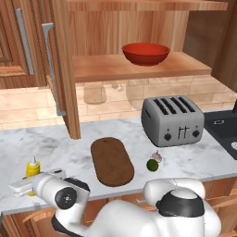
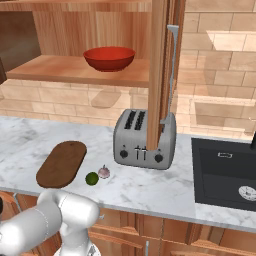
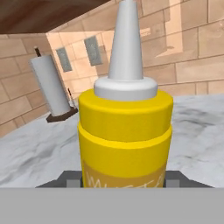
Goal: Open the cabinet. Place the bowl and condiment on the counter. Then place the lime and garlic on the cutting board.
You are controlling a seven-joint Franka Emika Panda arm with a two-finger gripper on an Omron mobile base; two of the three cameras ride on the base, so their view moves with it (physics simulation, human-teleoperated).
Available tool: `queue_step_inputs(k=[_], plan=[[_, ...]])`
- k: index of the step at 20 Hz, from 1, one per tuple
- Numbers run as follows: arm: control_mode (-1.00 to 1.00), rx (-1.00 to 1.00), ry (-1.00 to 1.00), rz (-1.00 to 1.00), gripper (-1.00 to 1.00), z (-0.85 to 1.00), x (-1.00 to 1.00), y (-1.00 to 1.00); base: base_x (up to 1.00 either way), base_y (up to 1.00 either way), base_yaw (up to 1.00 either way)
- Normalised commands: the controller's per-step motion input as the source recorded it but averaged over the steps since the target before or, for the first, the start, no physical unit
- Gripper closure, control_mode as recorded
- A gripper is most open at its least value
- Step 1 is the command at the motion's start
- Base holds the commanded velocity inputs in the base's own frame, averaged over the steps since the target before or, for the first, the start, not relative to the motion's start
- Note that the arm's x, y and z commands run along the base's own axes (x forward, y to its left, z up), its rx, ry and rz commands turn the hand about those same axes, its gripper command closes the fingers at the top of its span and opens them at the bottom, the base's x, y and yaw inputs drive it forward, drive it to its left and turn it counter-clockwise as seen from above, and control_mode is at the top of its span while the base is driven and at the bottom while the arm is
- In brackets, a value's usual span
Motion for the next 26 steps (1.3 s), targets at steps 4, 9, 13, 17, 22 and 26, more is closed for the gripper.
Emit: queue_step_inputs(k=[4, 9, 13, 17, 22, 26], plan=[[-1.0, 0.01, 0.0, 0.01, 1.0, -0.04, 0.03, 0.06, 0.0, 0.0, 0.0], [-1.0, 0.01, 0.0, 0.01, 1.0, -0.07, 0.07, 0.08, 0.0, 0.0, 0.0], [-1.0, 0.01, 0.0, 0.01, 1.0, -0.09, 0.14, 0.08, 0.0, 0.0, 0.0], [-1.0, 0.01, 0.0, 0.01, 1.0, -0.12, 0.19, 0.09, 0.0, 0.0, 0.0], [-1.0, 0.01, 0.0, 0.01, 1.0, -0.13, 0.21, 0.11, 0.0, 0.0, 0.0], [-1.0, 0.0, 0.0, 0.01, 1.0, -0.13, 0.18, 0.14, 0.0, 0.0, 0.0]])
